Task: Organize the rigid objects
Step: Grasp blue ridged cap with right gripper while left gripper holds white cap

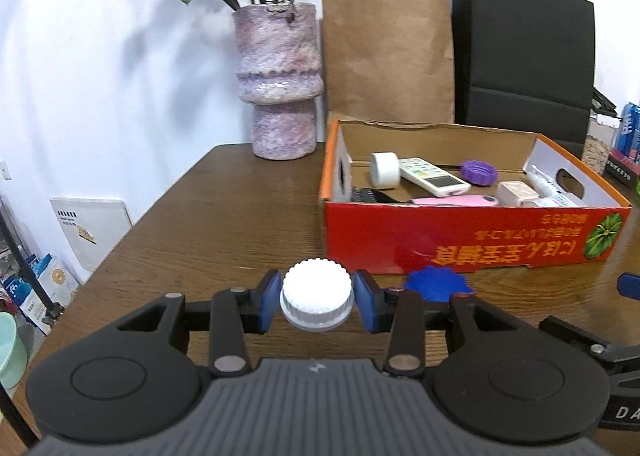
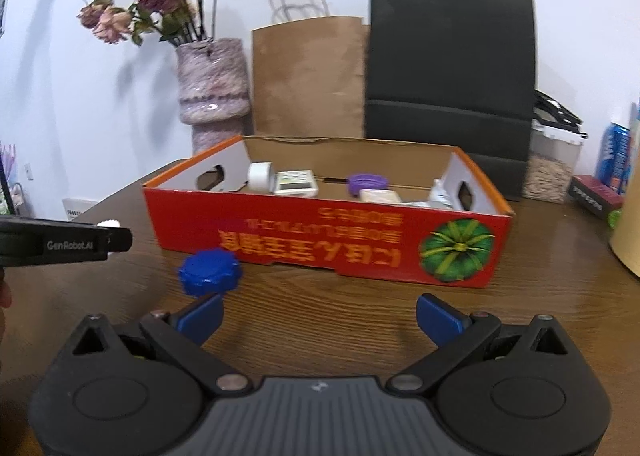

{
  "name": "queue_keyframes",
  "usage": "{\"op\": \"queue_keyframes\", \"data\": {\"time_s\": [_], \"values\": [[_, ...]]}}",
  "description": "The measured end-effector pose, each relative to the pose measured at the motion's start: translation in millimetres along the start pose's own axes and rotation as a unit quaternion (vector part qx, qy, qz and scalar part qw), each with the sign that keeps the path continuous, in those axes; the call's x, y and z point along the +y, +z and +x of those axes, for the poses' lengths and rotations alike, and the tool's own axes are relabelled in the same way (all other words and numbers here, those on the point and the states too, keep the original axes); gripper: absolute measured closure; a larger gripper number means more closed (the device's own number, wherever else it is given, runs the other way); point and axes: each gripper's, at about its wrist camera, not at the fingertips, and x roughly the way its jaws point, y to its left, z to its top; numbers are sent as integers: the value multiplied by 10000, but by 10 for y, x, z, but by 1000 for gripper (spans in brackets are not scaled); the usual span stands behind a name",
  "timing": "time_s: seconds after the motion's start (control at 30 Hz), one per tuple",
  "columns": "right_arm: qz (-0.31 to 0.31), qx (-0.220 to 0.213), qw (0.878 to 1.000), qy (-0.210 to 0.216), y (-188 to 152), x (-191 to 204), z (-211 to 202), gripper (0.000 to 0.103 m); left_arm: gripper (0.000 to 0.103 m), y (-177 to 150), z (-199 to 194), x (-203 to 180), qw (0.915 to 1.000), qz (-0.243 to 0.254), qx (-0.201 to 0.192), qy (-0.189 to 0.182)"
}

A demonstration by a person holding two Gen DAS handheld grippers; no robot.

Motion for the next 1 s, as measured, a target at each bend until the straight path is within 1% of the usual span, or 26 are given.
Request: {"op": "queue_keyframes", "data": {"time_s": [0.23,0.47,0.7,0.8,0.93,0.97,1.0], "values": [[-105,114,9998,134,90,316,218,0,62,32,35,282,9998,-53,-54,161],[-224,286,9992,169,153,576,429,0,62,38,60,456,9997,-2,-95,238],[-188,491,9986,61,212,719,646,0,62,49,93,595,9994,7,-97,329],[-180,542,9984,10,231,770,713,2,62,51,110,649,9993,-14,-90,357],[-137,673,9976,13,248,818,803,12,62,54,122,685,9993,-19,-92,375],[-134,702,9974,21,248,832,821,19,62,54,126,691,9992,-18,-88,378],[-137,730,9972,32,247,846,835,23,62,53,128,695,9992,-16,-84,381]]}}
